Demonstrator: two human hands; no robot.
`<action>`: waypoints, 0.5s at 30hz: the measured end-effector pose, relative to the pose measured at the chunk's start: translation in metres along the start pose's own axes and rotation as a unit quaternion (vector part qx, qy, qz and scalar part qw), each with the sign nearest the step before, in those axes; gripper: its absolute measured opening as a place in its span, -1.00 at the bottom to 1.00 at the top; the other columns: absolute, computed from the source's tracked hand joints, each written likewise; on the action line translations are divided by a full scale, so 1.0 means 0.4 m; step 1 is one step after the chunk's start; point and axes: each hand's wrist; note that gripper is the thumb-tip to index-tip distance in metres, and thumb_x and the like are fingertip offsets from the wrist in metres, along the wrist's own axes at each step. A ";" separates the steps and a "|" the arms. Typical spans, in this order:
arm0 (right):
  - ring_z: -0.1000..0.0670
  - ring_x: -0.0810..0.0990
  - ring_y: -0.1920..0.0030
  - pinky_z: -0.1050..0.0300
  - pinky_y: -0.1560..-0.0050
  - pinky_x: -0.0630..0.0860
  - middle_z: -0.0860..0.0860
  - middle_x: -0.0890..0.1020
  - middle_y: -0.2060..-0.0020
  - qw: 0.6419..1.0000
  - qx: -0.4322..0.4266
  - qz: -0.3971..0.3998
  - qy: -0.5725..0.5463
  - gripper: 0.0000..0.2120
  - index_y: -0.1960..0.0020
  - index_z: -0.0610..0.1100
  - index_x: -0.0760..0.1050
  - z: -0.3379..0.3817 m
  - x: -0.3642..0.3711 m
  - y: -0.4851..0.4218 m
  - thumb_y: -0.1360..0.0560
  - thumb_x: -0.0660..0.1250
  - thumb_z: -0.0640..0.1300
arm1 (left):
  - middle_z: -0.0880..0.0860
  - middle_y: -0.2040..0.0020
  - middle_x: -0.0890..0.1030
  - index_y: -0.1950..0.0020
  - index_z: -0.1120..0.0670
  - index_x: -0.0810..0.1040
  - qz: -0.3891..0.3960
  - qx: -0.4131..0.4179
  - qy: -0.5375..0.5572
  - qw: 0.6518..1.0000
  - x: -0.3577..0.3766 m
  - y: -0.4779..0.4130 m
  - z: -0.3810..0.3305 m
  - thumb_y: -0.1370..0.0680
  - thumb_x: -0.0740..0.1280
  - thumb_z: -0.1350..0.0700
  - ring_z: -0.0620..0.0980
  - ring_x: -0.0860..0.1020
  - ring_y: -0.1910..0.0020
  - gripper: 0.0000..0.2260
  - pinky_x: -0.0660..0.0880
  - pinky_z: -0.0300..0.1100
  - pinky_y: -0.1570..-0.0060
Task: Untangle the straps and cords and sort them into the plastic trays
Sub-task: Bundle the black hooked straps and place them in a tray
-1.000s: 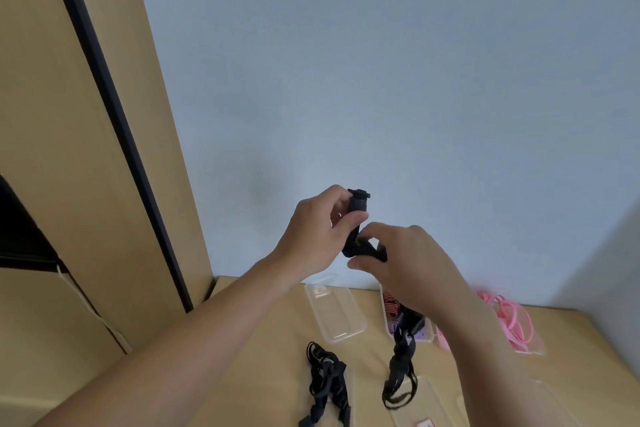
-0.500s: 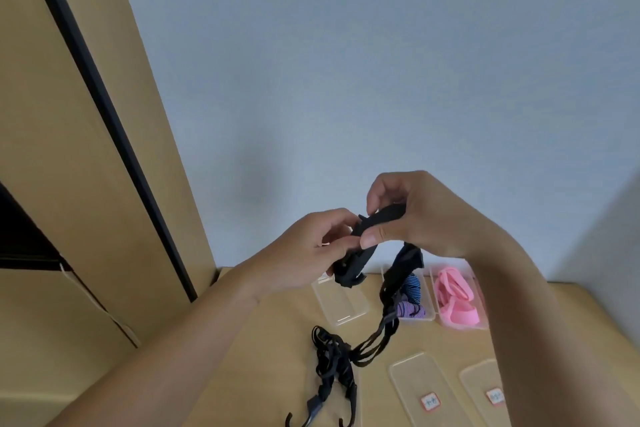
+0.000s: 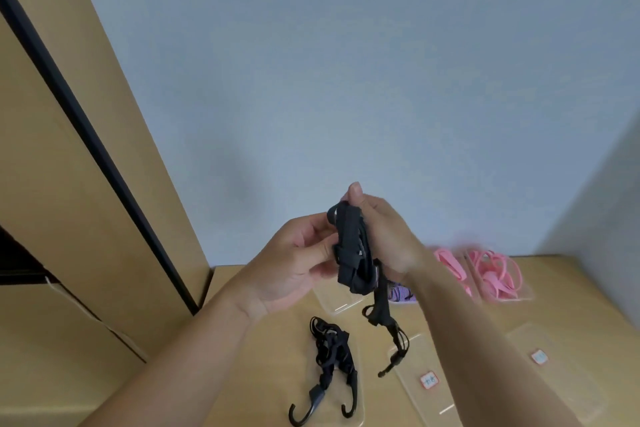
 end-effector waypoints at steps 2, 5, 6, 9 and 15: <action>0.08 0.52 0.41 0.22 0.35 0.44 0.05 0.57 0.44 0.998 0.005 -0.052 -0.041 -0.45 0.29 0.03 0.64 -0.023 0.017 0.014 -0.68 0.03 0.16 | 0.11 0.12 0.60 -0.03 0.16 0.64 -0.044 0.022 0.030 0.998 0.012 -0.011 0.020 -0.59 0.31 0.17 0.05 0.51 0.17 -0.88 0.46 -0.12 0.10; 0.04 0.32 0.50 0.21 0.50 0.23 -0.04 0.45 0.44 0.993 0.013 -0.062 -0.099 -0.55 0.16 -0.08 0.57 -0.068 0.024 0.030 -0.71 0.07 0.11 | 0.09 0.18 0.62 -0.02 0.24 0.62 -0.124 0.066 0.054 0.989 0.032 -0.031 0.049 -0.61 0.34 0.20 0.00 0.49 0.30 -0.89 0.45 -0.19 0.28; 0.04 0.23 0.50 0.21 0.50 0.18 -0.04 0.37 0.44 0.993 0.017 -0.073 -0.087 -0.63 0.18 -0.09 0.51 -0.083 0.027 0.032 -0.70 0.14 0.05 | 0.10 0.19 0.62 -0.02 0.26 0.61 -0.149 0.074 0.060 0.984 0.041 -0.037 0.054 -0.60 0.36 0.20 0.01 0.49 0.31 -0.88 0.45 -0.17 0.31; 0.02 0.24 0.50 0.10 0.41 0.40 0.00 0.29 0.47 0.990 0.040 -0.128 -0.048 -0.73 0.32 -0.03 0.43 -0.109 0.038 0.038 -0.54 0.15 -0.20 | 0.15 0.24 0.51 -0.02 0.27 0.56 -0.209 0.084 0.053 0.973 0.060 -0.052 0.069 -0.58 0.36 0.14 0.06 0.44 0.35 -0.82 0.35 -0.14 0.44; 0.01 0.15 0.41 0.19 0.50 0.17 -0.11 0.20 0.35 0.987 0.116 -0.112 -0.022 -0.83 0.15 -0.13 0.40 -0.095 0.044 0.061 -0.62 0.21 -0.14 | -0.03 0.34 0.51 -0.09 0.29 0.54 -0.306 0.143 -0.047 0.940 0.061 -0.072 0.086 -0.67 0.27 0.28 -0.10 0.34 0.47 -0.91 0.31 -0.24 0.47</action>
Point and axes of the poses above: each hand's wrist, its own y-axis away from the middle knuckle, its own x-axis out of the palm, z = x × y
